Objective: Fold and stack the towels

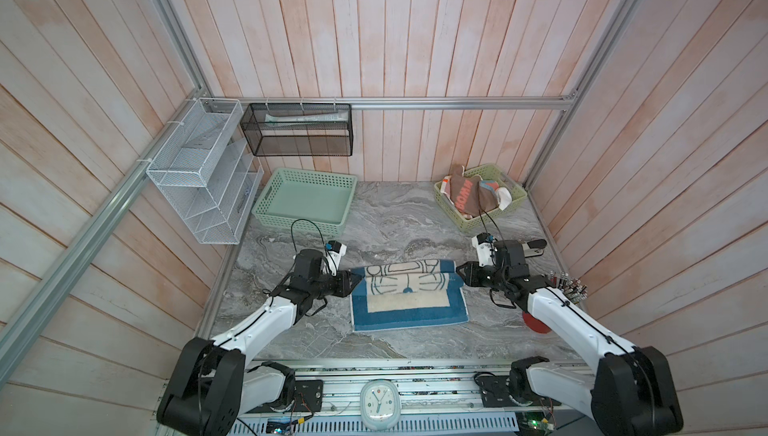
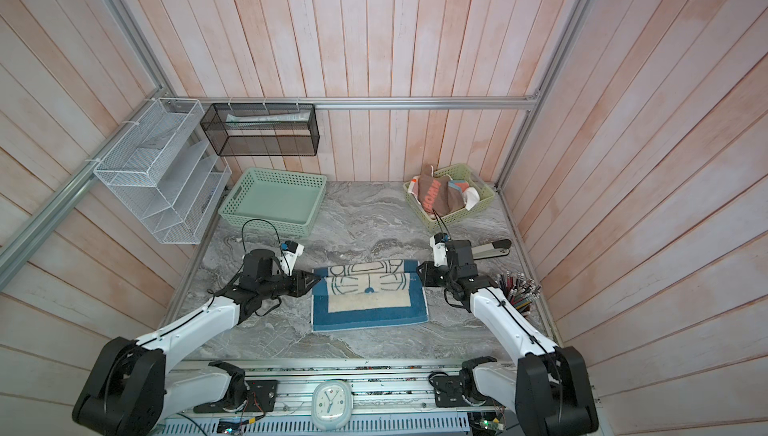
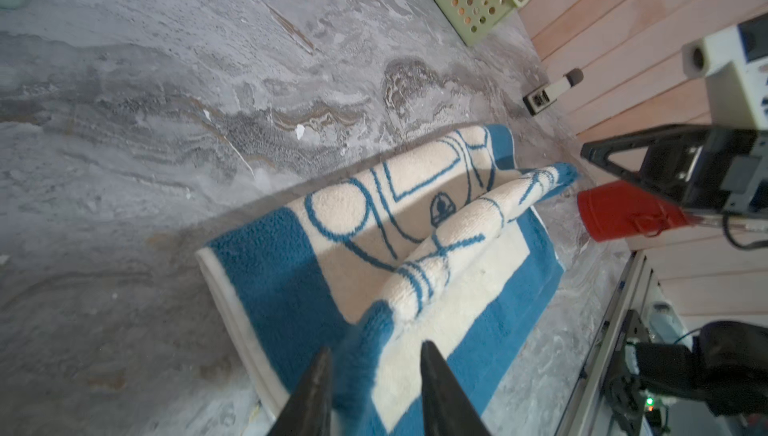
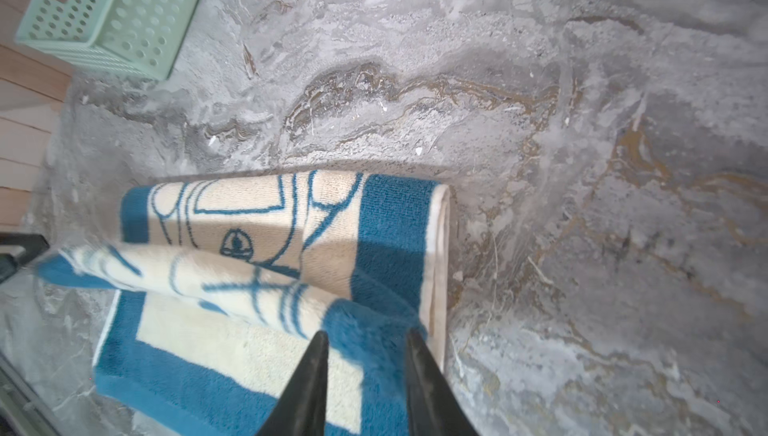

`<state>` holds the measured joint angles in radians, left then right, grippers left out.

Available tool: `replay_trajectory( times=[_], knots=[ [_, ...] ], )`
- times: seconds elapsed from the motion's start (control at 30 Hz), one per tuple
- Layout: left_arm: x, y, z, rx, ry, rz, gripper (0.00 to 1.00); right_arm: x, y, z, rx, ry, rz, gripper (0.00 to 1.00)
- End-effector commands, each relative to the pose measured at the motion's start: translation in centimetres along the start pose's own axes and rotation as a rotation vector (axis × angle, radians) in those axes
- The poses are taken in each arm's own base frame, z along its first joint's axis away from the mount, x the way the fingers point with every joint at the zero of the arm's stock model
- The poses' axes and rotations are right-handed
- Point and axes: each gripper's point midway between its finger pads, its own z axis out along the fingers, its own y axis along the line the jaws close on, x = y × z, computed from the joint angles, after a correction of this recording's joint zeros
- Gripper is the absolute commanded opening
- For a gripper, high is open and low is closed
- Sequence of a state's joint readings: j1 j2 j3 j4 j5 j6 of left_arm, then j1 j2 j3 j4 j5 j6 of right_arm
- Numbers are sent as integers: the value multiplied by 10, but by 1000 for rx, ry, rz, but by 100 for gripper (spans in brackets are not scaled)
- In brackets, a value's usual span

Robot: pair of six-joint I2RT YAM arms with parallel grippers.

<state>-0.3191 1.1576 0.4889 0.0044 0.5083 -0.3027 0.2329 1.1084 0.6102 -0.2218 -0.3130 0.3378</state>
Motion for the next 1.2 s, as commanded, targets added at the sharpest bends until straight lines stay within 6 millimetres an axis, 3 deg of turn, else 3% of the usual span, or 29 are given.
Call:
replay_trajectory(
  times=[0.0,0.13,0.23,0.4,0.5,0.83,0.97,1.07,1.17],
  knots=[
    [3,3,-15,-43,-64,-42,43,26,-4,-14,22,60,135,39],
    [12,11,-28,-101,-98,-156,43,25,-10,-22,58,26,182,44],
    [21,13,-28,-109,-54,-271,43,29,-17,-17,99,63,180,46],
    [62,21,-18,-164,109,-523,45,58,-29,3,147,264,187,49],
    [76,15,-12,-157,153,-570,47,69,-31,12,162,325,186,50],
    [84,17,1,-161,195,-593,49,67,-25,30,112,333,167,51],
    [75,11,8,-119,198,-577,48,67,-24,36,100,354,155,51],
    [63,6,9,-104,179,-555,42,65,-19,37,80,350,144,46],
    [57,2,10,-86,177,-547,33,60,-17,35,73,336,133,35]
  ],
)
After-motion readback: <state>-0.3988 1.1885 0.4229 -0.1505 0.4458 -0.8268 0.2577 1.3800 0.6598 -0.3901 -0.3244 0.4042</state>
